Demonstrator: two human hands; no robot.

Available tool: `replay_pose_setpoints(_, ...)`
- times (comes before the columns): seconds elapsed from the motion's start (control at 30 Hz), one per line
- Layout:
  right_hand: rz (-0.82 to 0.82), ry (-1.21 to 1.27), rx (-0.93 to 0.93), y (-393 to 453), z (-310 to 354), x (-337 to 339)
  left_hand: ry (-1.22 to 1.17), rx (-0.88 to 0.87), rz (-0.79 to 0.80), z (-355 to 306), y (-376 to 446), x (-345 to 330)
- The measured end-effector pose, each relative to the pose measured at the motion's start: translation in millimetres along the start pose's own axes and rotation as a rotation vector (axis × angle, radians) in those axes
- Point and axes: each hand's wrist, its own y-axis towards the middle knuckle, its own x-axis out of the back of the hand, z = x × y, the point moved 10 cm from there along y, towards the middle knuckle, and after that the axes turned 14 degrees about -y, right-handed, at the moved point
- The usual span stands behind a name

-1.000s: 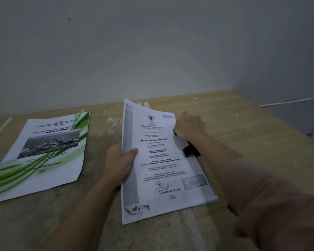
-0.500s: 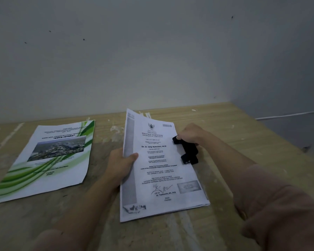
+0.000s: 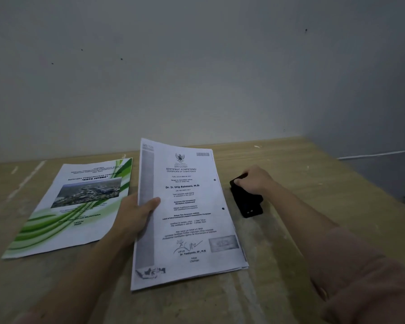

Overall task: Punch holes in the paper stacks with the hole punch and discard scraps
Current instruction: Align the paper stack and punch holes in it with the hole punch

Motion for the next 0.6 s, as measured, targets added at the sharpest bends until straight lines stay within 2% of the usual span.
replay_pose_setpoints(0.2,-0.13,-0.053,-0.03,-14,1,11,-0.101,0.022,-0.002,4,0,6)
replay_pose_setpoints(0.27,-0.311,-0.092,0.039,-26,17,28,-0.153,0.026,-0.001,3,1,4)
replay_pose_setpoints(0.33,-0.421,0.068,0.148,-41,38,36,-0.186,0.026,0.007,0,2,1)
replay_pose_setpoints(0.37,-0.383,0.213,0.162,-47,45,31,-0.203,0.03,0.012,-1,3,0)
replay_pose_setpoints(0.5,-0.001,0.816,0.096,-56,58,-12,-0.26,0.026,0.051,-11,2,-7)
replay_pose_setpoints(0.6,0.185,0.875,0.177,-66,71,-21,-0.265,0.014,0.062,-19,0,-7)
